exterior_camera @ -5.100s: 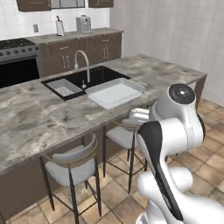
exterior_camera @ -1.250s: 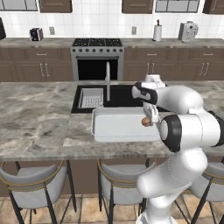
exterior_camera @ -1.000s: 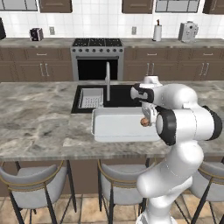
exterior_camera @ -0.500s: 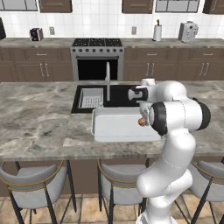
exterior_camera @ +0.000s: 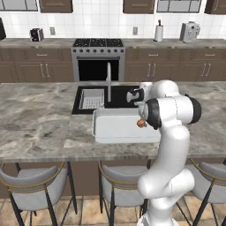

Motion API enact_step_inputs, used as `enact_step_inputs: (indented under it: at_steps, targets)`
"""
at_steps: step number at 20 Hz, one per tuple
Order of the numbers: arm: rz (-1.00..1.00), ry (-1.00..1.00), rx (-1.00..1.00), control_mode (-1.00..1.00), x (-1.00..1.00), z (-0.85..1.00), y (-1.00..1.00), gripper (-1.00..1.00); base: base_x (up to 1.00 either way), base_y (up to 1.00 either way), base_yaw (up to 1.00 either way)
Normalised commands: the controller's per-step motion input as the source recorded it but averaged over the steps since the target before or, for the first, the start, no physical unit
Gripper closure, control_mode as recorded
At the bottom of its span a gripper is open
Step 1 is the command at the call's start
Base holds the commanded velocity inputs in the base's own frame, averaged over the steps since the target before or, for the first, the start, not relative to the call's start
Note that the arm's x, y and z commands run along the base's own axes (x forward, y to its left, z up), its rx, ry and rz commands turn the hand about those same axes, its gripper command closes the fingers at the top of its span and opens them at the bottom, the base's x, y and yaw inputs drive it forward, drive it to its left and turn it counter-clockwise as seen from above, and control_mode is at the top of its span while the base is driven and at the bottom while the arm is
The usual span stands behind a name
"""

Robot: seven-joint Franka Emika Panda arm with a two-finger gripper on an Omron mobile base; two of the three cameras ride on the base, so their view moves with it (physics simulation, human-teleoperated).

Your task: Pick the banana and tangerine from the fridge and place them inside the tupperware on the counter.

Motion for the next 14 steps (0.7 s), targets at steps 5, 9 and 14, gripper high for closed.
enact_step_inputs:
  at_steps: [5,9,14]
  targets:
    - [0.0,0.0,0.0,-1.0,0.35,-0.34,0.0,1.0,0.0,0.0,0.0]
    - [0.0,0.0,0.0,-1.0,0.3,-0.35,0.0,1.0,0.0,0.0,0.0]
    - [0.0,-0.06,0.0,-1.0,0.05,-0.4,0.0,1.0,0.0,0.0,0.0]
